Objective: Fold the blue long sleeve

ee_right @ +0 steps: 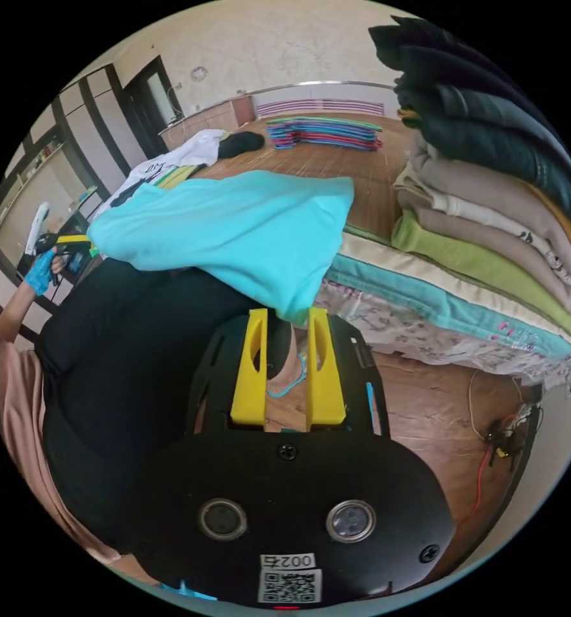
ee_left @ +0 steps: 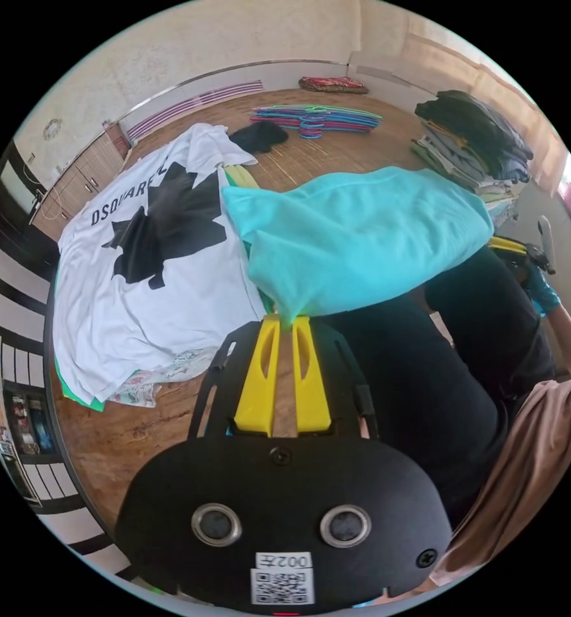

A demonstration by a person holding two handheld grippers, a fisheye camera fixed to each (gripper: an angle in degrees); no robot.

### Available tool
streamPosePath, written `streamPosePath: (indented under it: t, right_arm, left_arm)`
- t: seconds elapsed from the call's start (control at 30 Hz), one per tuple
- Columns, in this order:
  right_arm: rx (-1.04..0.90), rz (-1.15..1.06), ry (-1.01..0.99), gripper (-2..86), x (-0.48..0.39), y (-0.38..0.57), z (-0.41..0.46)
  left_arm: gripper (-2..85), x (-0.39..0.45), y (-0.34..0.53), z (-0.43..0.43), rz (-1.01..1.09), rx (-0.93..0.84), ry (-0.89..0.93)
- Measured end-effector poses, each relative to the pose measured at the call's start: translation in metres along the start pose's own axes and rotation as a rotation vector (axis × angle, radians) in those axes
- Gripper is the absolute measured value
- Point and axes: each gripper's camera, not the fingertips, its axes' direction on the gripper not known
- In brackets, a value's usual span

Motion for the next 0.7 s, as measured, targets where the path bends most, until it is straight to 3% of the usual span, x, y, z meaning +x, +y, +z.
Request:
streamPosePath:
  t: [0.1, 0.3, 0.47, 0.7]
  right_arm:
    - [0.053, -0.022, 0.087, 2.7, -0.014, -0.003, -0.008]
    - [0.107, -0.366, 0.447, -0.4, -0.057, -0.018, -0.056]
    - [-0.026, -0.325, 0.282, -0.5, -0.047, -0.007, -0.031]
    - [-0.030, -0.205, 0.167, 0.7, -0.054, -0.005, -0.033]
  left_arm:
    - [0.0, 0.005, -0.001, -0.012, -0.021, 0.037, -0.051]
    - [-0.5, 0.023, -0.001, -0.024, 0.000, 0.026, -0.143]
    - [-0.5, 0.019, 0.011, -0.006, -0.019, -0.044, -0.051]
    - [-0.2, 0.014, 0.014, -0.012, 0.019, -0.088, 0.025]
